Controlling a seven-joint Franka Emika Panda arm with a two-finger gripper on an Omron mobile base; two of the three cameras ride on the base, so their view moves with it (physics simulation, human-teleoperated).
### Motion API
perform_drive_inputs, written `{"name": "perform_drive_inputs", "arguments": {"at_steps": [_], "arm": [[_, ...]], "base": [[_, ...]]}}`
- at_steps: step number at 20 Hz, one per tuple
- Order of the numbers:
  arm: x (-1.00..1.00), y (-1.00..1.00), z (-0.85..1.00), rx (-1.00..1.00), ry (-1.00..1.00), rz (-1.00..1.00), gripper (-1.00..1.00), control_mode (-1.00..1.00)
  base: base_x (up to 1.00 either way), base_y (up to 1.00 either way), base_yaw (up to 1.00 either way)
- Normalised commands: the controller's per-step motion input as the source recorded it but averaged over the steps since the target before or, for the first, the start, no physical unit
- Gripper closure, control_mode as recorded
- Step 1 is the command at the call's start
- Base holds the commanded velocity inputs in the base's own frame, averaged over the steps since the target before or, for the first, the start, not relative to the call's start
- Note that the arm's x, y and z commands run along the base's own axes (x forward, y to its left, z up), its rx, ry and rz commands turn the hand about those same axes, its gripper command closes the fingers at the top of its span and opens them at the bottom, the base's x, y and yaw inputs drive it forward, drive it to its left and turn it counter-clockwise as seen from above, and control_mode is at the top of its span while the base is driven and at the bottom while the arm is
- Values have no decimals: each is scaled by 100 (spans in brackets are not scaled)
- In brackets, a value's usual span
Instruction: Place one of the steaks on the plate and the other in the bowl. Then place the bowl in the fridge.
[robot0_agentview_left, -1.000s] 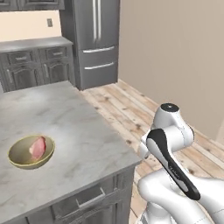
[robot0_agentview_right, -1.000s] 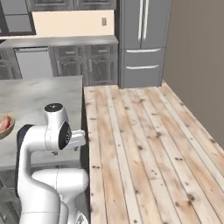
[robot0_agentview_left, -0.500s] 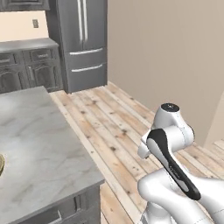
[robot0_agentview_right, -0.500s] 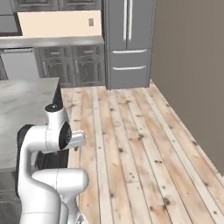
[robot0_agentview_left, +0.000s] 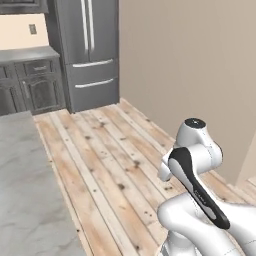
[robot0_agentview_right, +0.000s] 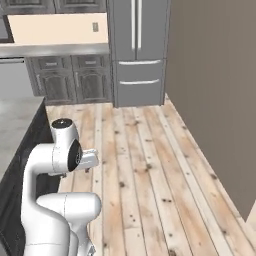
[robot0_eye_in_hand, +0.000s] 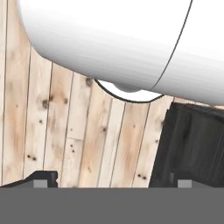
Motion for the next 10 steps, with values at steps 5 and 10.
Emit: {"name": "perform_drive_inputs", "arguments": {"at_steps": [5, 10], "arm": [[0, 0, 0, 0, 0, 0, -100, 100], [0, 0, 0, 0, 0, 0, -100, 100]], "base": [[92, -38, 3], [100, -19, 1]]}}
